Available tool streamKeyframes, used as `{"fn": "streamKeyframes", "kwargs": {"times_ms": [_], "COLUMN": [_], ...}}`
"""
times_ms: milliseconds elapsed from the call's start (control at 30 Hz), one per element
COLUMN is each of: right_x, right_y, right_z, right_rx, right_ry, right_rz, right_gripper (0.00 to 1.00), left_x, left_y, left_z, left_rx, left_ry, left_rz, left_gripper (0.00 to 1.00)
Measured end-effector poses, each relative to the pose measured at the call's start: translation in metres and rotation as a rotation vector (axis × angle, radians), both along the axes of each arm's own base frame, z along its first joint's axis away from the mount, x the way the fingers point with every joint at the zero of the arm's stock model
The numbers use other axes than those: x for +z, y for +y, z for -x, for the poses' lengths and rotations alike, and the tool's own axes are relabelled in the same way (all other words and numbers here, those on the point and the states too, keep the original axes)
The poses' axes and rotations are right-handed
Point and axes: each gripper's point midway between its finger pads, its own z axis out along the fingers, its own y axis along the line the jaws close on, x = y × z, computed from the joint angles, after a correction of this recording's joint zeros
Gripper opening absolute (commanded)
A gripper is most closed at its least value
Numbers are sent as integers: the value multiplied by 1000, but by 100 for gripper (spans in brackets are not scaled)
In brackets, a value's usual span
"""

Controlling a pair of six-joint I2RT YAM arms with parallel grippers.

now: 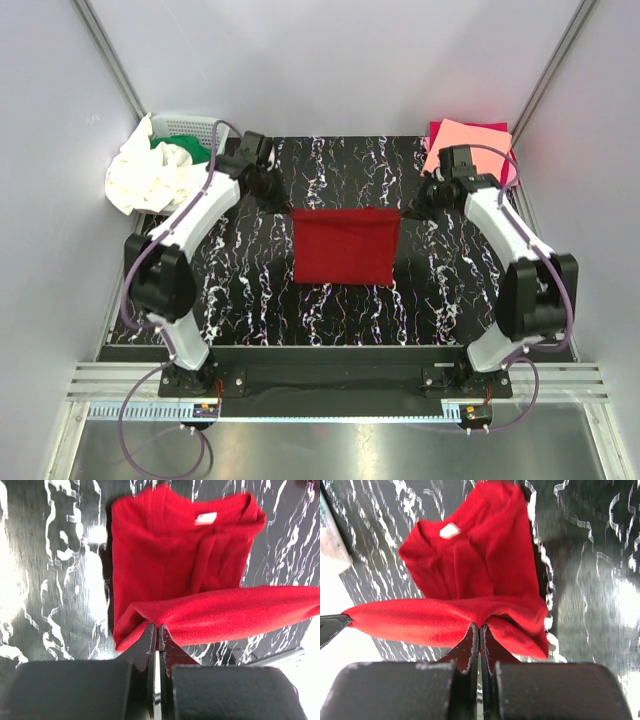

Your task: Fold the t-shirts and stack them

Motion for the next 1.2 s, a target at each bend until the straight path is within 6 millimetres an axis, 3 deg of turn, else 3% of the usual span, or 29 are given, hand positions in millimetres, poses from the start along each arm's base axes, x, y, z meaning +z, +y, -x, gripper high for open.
{"fn": "streamKeyframes", "kwargs": {"times_ms": [100,133,200,233,333,400,433,500,600,767,967,1100,1200], "right_x": [-12,-17,-25,-32,-48,-57,-60,-61,-59,-63,-105,-127,-128], "right_y": [0,1,5,6,6,5,3,1,-2,-6,-3,1,7], "right_z": [-30,-43,-75,-91,-134,-145,-144,-139,-122,-88,-65,-66,-73], "right_rx": [-3,-1,7,14,41,48,47,46,45,55,78,95,103], "right_ry": [26,34,39,40,24,28,40,52,51,55,113,130,111], "right_rz": [-8,-12,-25,-26,-13,-4,-1,2,6,6,-20,-49,-88], "right_gripper": [0,11,54,76,89,89,90,93,97,98,93,83,75], "left_x": [-7,-11,-21,-30,-59,-80,-89,-96,-86,-45,8,20,21], "left_y": [-1,-1,-1,1,11,20,26,34,33,32,41,49,57], "left_z": [-31,-42,-70,-84,-128,-136,-135,-129,-119,-88,-30,17,49], "left_rx": [3,7,11,16,47,65,77,93,86,58,31,14,6], "left_ry": [12,25,32,51,75,115,143,184,179,126,33,-4,-22], "left_rz": [1,1,8,9,27,22,18,13,22,30,47,60,57], "left_gripper": [0,11,35,39,54,67,68,69,69,69,68,69,69]}}
